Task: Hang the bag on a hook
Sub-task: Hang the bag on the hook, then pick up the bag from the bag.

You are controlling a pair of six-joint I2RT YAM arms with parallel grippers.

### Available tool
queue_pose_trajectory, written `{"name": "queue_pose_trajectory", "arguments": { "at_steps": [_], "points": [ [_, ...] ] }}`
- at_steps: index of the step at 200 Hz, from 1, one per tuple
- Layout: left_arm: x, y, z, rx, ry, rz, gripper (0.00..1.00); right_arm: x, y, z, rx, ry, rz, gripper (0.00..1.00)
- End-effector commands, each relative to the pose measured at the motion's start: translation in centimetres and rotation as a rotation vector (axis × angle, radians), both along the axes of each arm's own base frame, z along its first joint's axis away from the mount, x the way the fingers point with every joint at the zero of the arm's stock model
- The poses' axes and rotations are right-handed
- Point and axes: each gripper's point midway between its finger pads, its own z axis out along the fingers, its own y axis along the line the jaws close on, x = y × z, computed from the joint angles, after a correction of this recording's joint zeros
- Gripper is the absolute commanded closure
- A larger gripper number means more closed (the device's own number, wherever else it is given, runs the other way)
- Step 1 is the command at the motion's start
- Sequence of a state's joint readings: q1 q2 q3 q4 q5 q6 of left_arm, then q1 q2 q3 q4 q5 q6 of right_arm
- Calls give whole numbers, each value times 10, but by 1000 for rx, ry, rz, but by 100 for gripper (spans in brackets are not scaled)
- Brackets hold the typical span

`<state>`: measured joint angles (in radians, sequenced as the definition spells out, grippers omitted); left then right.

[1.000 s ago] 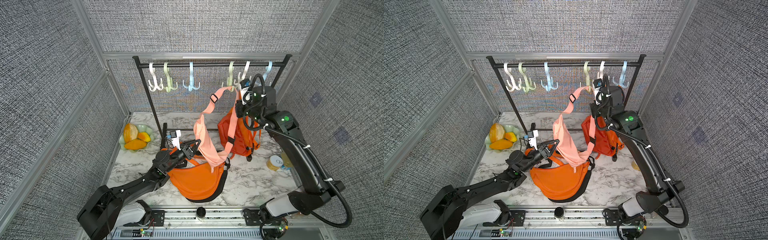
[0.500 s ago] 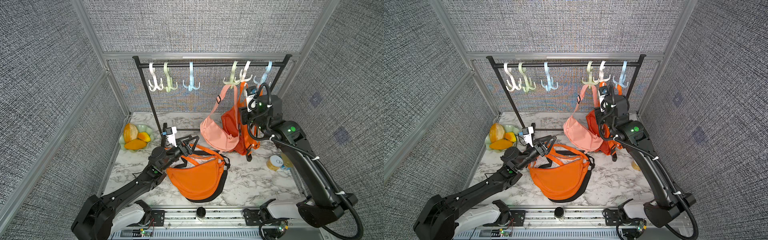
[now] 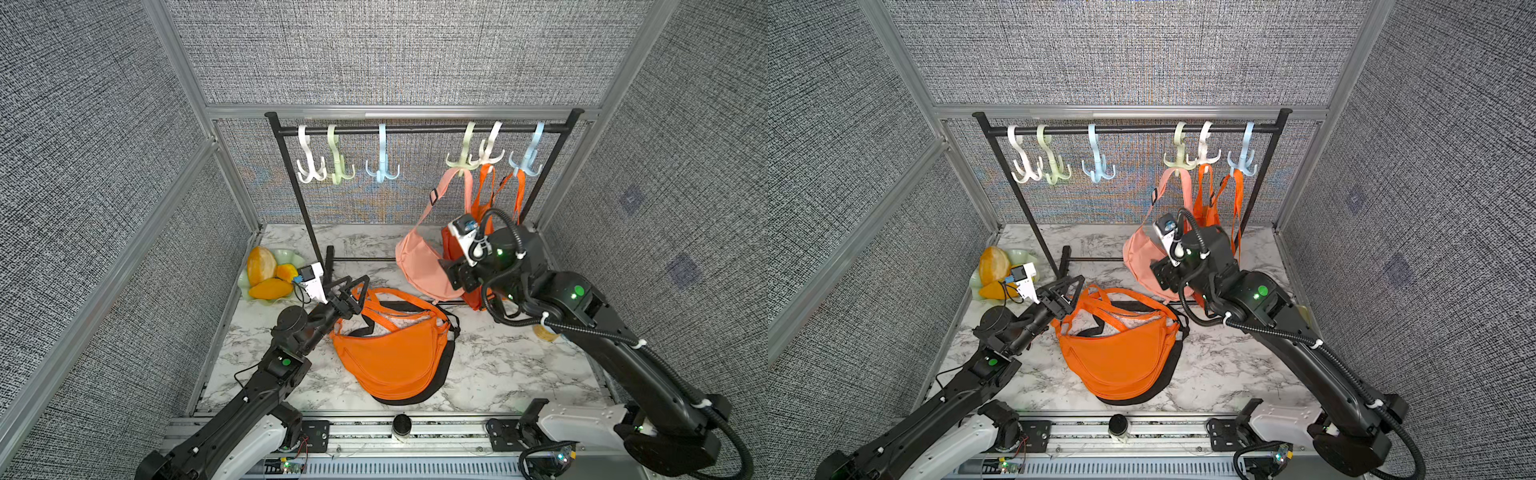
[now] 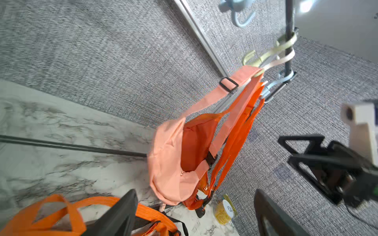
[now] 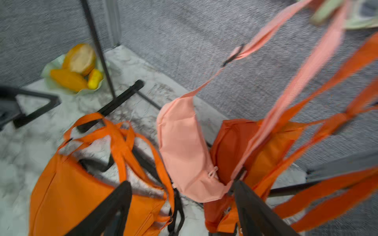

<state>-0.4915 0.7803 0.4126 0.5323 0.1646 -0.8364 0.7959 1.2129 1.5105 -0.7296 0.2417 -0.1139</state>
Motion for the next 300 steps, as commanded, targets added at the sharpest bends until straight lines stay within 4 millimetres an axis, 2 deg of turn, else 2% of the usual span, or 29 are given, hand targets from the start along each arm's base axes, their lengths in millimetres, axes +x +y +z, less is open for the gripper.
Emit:
{"name": "queue_pose_trajectory", "arguments": {
  "at_steps": [1,30,68,100,113,144,181,209,230,239,259,269,286,300],
  "points": [
    [3,18,-24,-53,105,30,9,-37,25,-45,-62,159,177,13],
    [7,42,-55,-166,203,58,9,-71,49,-100,-155,321,298,5],
    [9,63,-85,-240,285,109,9,-111,80,-169,-270,478,423,4],
    [9,67,-84,-222,279,128,9,-132,102,-221,-396,596,468,7],
    [9,69,-81,-207,275,142,9,-141,112,-236,-458,624,489,10],
    [4,77,-72,-206,241,182,9,-146,130,-266,-597,615,472,12],
    [-4,87,-63,-213,198,219,9,-139,139,-287,-675,579,411,17],
    [-6,91,-60,-208,185,237,9,-143,141,-300,-714,570,399,20],
    [-7,93,-54,-207,172,238,9,-143,142,-307,-740,558,384,26],
    [-7,92,-52,-205,166,237,9,-143,142,-309,-749,553,378,36],
    [-8,92,-46,-203,151,232,9,-142,146,-305,-734,534,370,73],
    [-8,91,-42,-200,142,229,9,-142,149,-300,-716,521,373,86],
    [-9,92,-38,-199,128,229,9,-142,152,-289,-680,503,378,100],
    [-10,92,-33,-199,115,224,9,-139,153,-278,-650,477,374,100]
  ]
}}
